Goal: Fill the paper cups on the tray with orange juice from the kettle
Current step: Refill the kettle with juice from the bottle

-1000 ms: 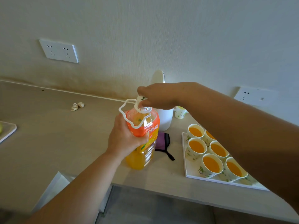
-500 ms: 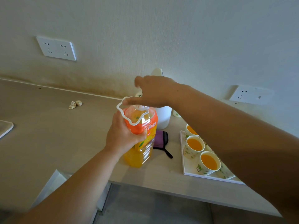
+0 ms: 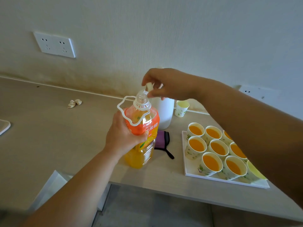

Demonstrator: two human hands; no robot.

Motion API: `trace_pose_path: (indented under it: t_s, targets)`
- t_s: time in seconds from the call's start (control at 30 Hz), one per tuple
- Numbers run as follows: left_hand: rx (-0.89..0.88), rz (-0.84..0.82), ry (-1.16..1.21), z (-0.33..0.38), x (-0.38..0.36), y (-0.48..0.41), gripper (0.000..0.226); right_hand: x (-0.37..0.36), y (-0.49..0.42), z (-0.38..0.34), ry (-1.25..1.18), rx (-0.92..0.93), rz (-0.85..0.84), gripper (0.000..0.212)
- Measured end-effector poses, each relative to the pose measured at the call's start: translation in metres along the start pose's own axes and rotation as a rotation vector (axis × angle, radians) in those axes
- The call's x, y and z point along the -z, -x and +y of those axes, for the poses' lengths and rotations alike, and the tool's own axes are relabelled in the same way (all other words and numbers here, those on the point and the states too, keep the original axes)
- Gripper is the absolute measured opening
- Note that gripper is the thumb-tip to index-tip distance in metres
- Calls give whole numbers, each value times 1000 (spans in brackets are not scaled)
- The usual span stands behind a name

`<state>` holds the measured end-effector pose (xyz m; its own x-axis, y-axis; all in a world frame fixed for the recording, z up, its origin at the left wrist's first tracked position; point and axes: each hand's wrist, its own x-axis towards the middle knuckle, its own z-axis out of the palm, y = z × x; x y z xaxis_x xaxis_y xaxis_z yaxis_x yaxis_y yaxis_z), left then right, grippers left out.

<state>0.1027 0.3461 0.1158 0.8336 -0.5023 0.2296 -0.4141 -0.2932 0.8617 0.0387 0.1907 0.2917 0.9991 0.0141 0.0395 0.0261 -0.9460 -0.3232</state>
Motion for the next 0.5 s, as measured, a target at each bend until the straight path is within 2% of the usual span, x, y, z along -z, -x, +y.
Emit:
trace_pose_path:
  t_s: [0.13,0.2,0.27,0.33,0.5]
  targets:
    - [-49,-11,31,-1,2,-3,96,-22,28,29,-446,-197,84,29]
    - [-52,-22,89,-4,2,-3,100,-60,45,53,-659,-346,211,31]
    - [-3,-19,175,-6,2,3,102,-105,59,71,-769,-496,248,39]
    - [37,-30,233,-9,-2,11,105,-149,67,84,-778,-597,176,45]
    - [70,-25,253,-18,-10,26,107,-228,68,98,-593,-744,74,41]
